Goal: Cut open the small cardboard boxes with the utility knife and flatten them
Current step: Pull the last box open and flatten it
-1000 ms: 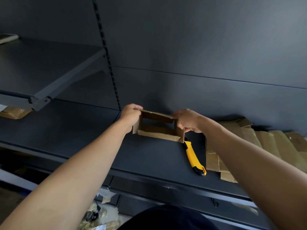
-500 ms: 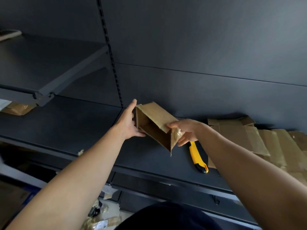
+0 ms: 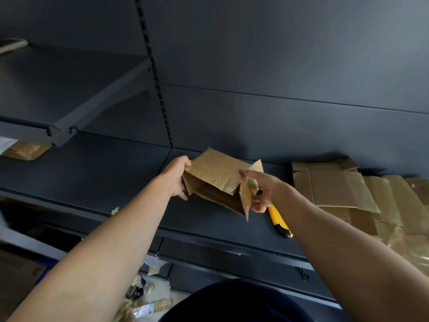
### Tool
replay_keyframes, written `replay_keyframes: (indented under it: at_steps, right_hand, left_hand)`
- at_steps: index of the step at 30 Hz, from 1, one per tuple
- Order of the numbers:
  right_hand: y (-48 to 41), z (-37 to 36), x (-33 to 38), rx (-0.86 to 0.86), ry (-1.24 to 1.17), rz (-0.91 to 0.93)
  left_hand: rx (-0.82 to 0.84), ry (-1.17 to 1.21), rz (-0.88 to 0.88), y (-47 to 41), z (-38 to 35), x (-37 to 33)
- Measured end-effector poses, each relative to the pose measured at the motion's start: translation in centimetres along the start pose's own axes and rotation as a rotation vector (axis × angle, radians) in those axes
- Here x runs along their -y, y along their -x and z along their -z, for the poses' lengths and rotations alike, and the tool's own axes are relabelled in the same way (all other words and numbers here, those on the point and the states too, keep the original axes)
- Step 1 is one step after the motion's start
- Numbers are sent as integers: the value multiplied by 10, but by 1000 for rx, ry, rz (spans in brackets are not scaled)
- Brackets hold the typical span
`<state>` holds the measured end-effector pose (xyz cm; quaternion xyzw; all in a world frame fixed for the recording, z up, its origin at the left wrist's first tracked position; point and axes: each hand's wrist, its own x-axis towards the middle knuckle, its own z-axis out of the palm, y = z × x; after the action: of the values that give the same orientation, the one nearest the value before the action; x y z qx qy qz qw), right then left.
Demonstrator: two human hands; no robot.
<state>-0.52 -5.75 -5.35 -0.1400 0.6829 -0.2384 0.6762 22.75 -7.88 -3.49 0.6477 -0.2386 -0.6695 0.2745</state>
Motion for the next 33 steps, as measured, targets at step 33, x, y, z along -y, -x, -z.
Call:
replay_keyframes:
  at_steps: [33]
  right_hand:
    - [-12, 22, -44, -678, 1055, 232]
  left_hand:
    - [-352, -1211, -475, -53, -15, 24]
